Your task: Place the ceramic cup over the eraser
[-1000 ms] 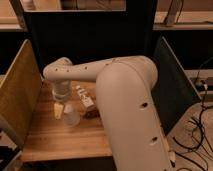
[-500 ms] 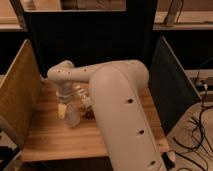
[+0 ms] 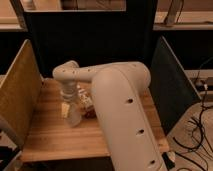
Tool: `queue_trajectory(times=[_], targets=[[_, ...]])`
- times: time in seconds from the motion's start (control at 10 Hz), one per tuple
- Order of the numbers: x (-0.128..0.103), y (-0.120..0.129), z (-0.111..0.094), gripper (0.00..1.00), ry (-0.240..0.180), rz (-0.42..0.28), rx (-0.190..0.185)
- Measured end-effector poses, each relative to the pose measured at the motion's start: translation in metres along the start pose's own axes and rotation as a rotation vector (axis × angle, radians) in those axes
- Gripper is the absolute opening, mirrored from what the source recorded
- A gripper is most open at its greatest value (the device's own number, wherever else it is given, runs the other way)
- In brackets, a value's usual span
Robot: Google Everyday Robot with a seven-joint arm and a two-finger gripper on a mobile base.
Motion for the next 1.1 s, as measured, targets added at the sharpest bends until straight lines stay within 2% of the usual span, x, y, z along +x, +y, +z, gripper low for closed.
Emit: queue_trajectory(times=[0.1,0.4,0.5,0.6,0.8,0.9,1.1], targets=[[0.001,0.000,-0.005,0.41,-0.011,0.001,0.011],[0.008,0.008,-0.018,0.08,-0.041,0.001,0.032],[0.005,0.014,-0.022,0.02,-0.053,-0.011,0.037],[0.001,0.019,-0.030,0.00,-0.069,-0.026,0.047],[-0.006,0.018,-0.053,0.00,-0.098,-0.048,0.091],[-0.011,0.014,-0.074,0.00,-0.111,-0.063,0.134],[-0.008,-0.001,-0.111,0.00,-0.106,-0.055,0.209]])
